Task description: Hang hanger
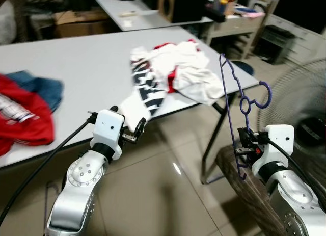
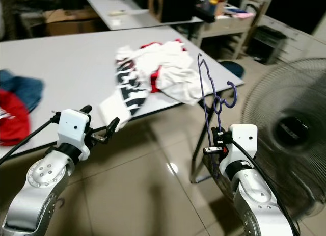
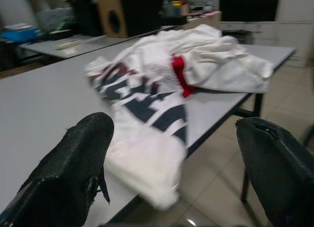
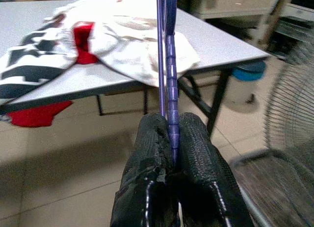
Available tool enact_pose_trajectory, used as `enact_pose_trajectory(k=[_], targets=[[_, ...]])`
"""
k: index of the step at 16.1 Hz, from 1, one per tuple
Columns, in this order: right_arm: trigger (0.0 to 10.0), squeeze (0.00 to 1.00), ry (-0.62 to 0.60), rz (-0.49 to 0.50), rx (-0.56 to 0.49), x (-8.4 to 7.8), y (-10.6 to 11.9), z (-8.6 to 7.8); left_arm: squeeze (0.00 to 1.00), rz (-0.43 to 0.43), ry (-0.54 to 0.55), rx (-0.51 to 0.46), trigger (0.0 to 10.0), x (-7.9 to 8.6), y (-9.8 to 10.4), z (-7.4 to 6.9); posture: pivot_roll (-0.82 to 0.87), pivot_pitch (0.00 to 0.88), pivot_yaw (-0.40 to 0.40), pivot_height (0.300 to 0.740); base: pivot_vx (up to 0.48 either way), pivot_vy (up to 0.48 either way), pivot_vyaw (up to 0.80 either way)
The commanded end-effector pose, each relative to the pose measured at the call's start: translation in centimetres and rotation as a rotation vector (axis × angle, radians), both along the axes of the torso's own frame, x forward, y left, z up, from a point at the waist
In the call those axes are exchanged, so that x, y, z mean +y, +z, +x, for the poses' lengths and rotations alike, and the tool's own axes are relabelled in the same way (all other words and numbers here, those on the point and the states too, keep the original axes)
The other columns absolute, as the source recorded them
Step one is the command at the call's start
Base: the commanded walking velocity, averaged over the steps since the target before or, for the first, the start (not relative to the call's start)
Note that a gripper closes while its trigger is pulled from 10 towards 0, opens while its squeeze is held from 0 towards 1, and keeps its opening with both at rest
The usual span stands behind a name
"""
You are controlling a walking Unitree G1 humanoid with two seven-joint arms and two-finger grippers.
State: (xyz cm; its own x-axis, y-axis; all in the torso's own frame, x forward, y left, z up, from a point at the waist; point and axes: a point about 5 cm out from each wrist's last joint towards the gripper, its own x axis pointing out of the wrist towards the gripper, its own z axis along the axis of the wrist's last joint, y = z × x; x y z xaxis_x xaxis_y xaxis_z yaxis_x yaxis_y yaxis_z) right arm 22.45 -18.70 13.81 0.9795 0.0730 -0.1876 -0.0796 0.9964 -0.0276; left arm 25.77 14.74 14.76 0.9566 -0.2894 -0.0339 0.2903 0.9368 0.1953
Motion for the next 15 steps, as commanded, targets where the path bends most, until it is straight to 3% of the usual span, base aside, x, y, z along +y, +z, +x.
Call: enact_pose_trajectory(k=[1,4,11,15], targets=[[10.0,0.0,-0.021,0.0,-0.021,-0.57,0.39,0.03,0.0,-0.002,-0.02,-0.009,10.0,-0.29,0.14,0.07,-0.11,0.0,-0.074,0.74,0.277,0.0,-0.8],[10.0,0.0,-0.033,-0.011,-0.022,-0.83,0.41,0.04,0.0,0.001,-0.022,-0.012,10.0,-0.21,0.23,0.14,-0.11,0.0,-0.068,0.74,0.294,0.0,-0.8],[10.0,0.0,-0.028,-0.026,-0.018,-1.02,0.39,-0.02,0.0,0.019,-0.019,-0.016,10.0,-0.19,0.22,0.32,-0.12,0.0,-0.064,0.74,0.293,0.0,0.0],[10.0,0.0,0.081,-0.043,-0.009,-0.18,0.39,-0.06,0.0,0.031,0.006,-0.019,10.0,0.2,0.2,0.39,-0.12,0.0,-0.067,0.74,0.286,0.0,0.0]])
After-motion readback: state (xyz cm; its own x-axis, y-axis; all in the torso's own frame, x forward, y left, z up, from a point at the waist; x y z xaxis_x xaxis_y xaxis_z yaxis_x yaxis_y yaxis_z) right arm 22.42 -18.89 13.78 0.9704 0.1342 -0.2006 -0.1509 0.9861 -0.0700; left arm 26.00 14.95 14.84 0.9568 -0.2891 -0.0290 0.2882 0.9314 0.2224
